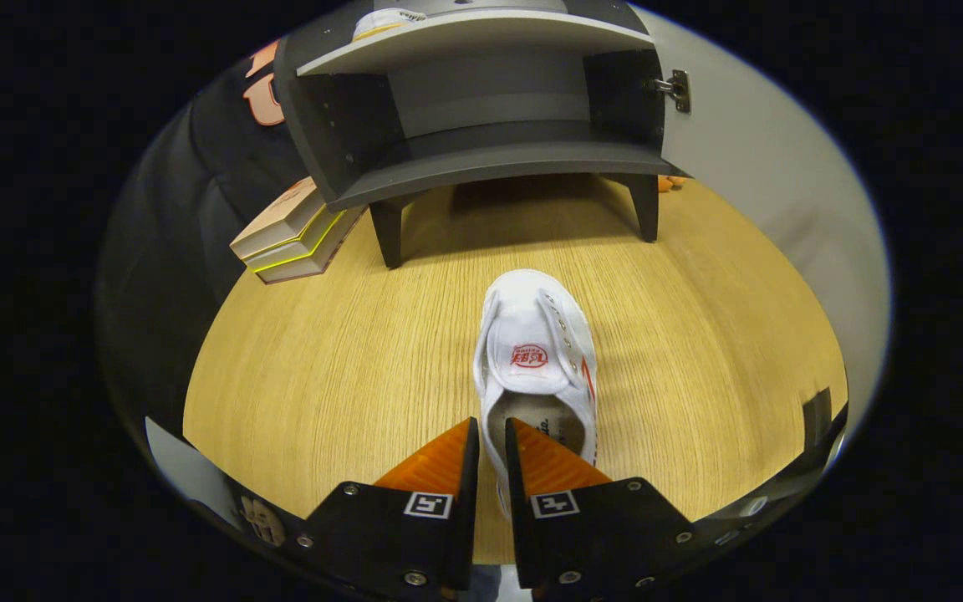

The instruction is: Open the shoe cabinet door, grab the shoes and put them into the shoe cabinet, then close the shoe cabinet door.

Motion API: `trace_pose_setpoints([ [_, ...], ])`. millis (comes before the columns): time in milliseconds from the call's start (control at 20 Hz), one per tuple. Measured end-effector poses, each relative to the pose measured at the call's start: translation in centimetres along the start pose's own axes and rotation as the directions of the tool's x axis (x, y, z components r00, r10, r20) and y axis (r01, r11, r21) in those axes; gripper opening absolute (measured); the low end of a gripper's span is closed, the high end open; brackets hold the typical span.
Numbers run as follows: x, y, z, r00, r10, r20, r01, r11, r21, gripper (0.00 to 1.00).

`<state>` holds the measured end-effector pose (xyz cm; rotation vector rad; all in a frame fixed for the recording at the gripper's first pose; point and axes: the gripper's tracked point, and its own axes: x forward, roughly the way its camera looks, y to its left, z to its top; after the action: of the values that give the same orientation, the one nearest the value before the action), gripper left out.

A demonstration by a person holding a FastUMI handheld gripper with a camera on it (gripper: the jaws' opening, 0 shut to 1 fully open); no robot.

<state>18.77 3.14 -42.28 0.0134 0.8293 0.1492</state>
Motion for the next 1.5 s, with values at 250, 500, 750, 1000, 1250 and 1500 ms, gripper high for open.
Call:
trace_pose_setpoints([
  [250,3.2,0.1,1.3,1.0,0.0,0.028,-0.002,0.997,0.078,0.16],
  [500,2.2,-0.7,2.4,0.995,0.03,0.092,-0.04,0.994,0.105,0.0],
  [750,-1.5,-2.1,3.4,0.995,0.01,0.103,-0.015,0.999,0.049,0.0],
  [1000,-7.1,-2.0,6.7,0.987,0.003,0.161,-0.006,1.0,0.016,0.0],
  [1250,-13.8,-1.1,13.0,0.963,0.008,0.271,0.006,0.999,-0.053,0.0],
  [1500,-18.2,0.3,21.4,0.914,0.005,0.406,0.058,0.988,-0.141,0.0],
])
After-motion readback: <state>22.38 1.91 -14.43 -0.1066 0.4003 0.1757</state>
